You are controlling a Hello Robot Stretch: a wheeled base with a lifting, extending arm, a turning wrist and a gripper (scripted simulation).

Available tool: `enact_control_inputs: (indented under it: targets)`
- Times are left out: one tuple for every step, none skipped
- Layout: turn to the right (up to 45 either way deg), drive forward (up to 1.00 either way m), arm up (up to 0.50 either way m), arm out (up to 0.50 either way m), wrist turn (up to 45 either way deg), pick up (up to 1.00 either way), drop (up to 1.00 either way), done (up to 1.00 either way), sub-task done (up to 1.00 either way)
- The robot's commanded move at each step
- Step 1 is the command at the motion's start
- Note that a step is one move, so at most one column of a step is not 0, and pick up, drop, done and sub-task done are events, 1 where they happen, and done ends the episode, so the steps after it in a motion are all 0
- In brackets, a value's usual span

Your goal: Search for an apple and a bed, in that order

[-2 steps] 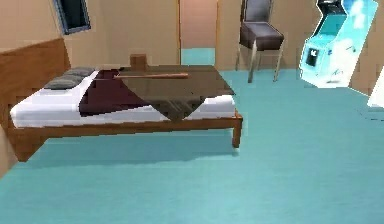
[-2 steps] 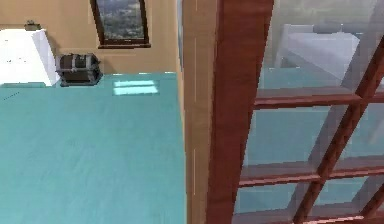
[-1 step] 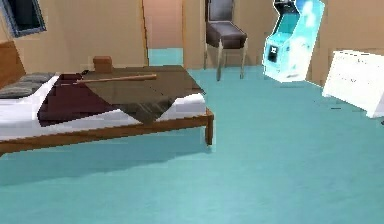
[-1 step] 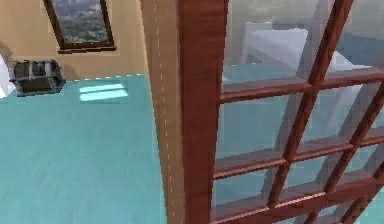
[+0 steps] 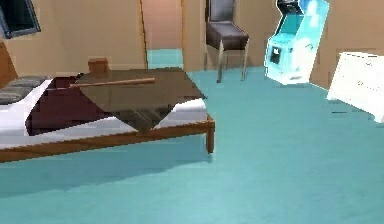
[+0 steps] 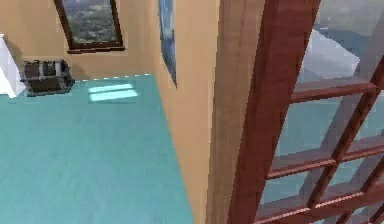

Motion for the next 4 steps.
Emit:
enact_control_inputs:
  targets:
    - [9.0, 0.00, 0.00, 0.00, 0.0, 0.00, 0.00, 0.00, 0.00]
    - [0.0, 0.35, 0.00, 0.00, 0.0, 0.00, 0.00, 0.00, 0.00]
    - [24.0, 0.00, 0.00, 0.00, 0.0, 0.00, 0.00, 0.00, 0.00]
    - [0.0, 1.00, 0.00, 0.00, 0.0, 0.00, 0.00, 0.00, 0.00]
